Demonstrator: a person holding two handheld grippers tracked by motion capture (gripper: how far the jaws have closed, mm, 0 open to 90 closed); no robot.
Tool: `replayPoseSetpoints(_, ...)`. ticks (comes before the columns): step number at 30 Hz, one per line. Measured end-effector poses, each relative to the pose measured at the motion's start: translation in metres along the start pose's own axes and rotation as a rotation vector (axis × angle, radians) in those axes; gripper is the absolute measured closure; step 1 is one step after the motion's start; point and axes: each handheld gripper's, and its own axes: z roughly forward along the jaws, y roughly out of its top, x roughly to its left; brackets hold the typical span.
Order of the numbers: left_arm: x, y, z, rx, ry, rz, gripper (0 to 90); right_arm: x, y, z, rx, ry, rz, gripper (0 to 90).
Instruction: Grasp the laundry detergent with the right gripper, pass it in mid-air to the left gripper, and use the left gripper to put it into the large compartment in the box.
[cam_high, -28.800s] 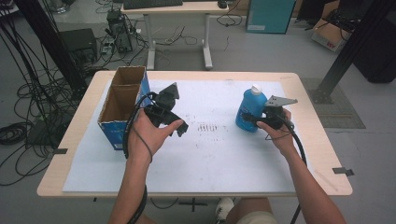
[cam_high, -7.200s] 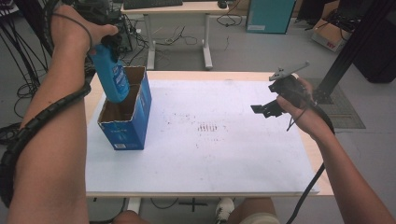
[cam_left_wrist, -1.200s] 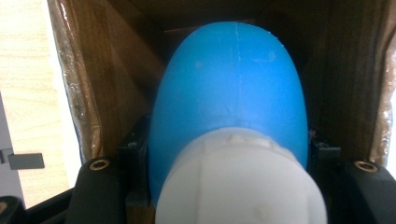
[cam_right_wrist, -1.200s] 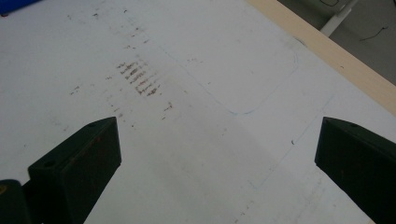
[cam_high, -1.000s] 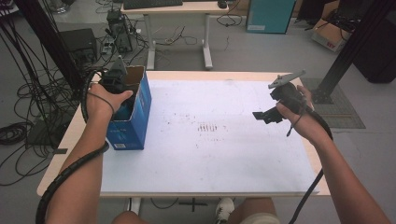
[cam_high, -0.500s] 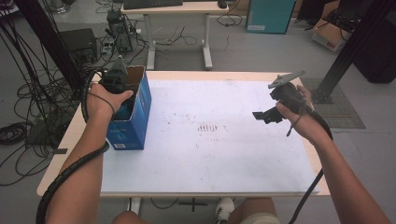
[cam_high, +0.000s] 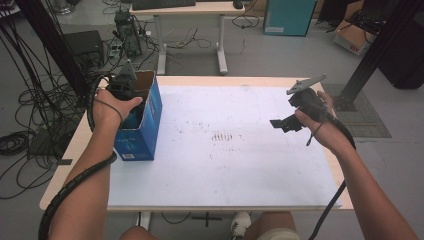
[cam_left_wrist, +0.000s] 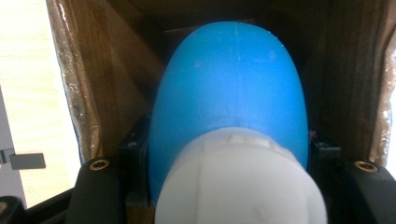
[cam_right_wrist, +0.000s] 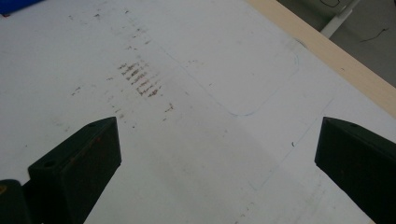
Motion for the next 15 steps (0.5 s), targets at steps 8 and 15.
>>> replayPoseSetpoints(8, 0.0010, 0.0002, -0.0002, 0.003, -0.003, -0.001, 36.7, -0.0001, -0.0003, -0.0002, -0.002, 0.000, -0.003, 0.2)
replayPoseSetpoints(15, 0.0010, -0.0002, -0.0001, 0.001, -0.003, -0.001, 36.6, 0.0010, 0.0014, 0.0002, 0.001, 0.000, -0.001, 0.2)
